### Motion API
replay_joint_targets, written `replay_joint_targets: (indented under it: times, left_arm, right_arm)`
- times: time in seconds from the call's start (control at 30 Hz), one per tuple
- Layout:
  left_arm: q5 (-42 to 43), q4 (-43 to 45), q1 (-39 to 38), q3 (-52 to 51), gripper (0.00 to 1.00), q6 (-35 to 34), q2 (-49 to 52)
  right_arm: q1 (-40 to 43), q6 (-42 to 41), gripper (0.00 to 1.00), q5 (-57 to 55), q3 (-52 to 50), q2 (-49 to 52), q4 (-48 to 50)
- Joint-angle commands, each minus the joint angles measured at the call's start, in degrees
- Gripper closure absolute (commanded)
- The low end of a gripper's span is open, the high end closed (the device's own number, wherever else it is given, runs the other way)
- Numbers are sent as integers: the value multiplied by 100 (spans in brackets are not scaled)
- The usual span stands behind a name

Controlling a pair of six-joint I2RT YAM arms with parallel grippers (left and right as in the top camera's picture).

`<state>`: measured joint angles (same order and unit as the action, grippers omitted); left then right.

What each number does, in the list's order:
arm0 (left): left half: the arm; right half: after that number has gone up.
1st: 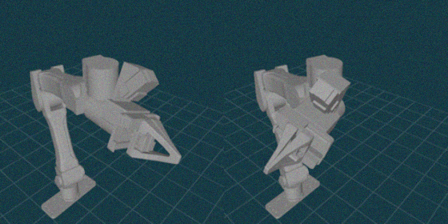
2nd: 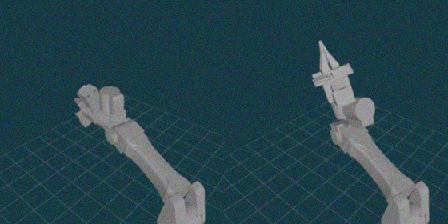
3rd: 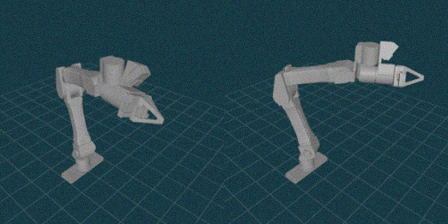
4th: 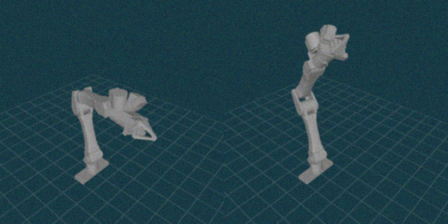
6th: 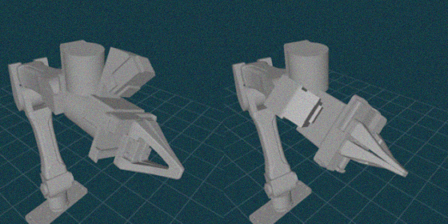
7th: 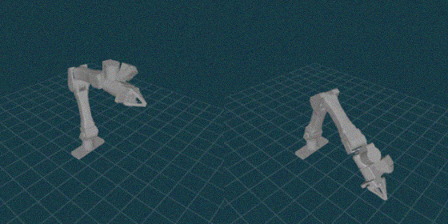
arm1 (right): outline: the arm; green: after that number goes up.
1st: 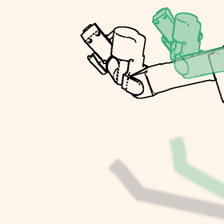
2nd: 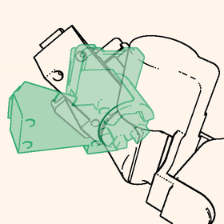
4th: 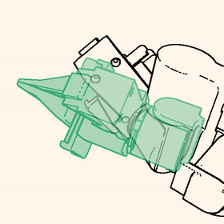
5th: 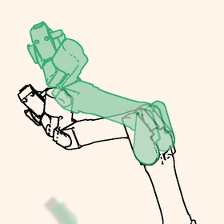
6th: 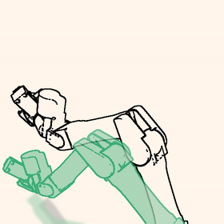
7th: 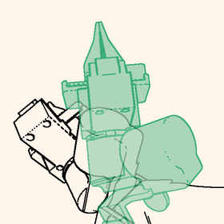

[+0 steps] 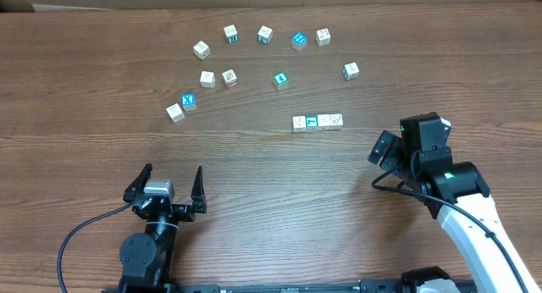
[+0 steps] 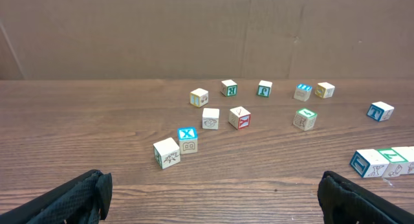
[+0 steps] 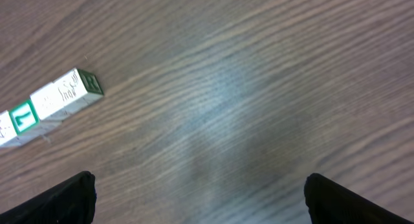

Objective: Form a horizontal line

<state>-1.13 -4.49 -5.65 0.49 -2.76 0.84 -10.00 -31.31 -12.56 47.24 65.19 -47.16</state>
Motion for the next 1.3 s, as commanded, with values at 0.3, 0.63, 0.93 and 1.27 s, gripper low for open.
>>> replay_joint_targets:
  times: [0.3,0.63,0.93,1.27]
  left_arm:
    - [-35,17,-37,-22,0,109,-50]
    - [-35,17,-37,-22,0,109,-50]
    - [-35,17,-37,-20,0,109,-50]
    - [-35,17,-37,-20,0,109,-50]
  right_arm:
    - [11,11,0,-155,-111,-74,214]
    - [11,232,0,-125,-114,-79,391]
    - [11,1585,0,1025,-450,-157,1453]
    - [11,1832,0,1272,-1624,-925,2787]
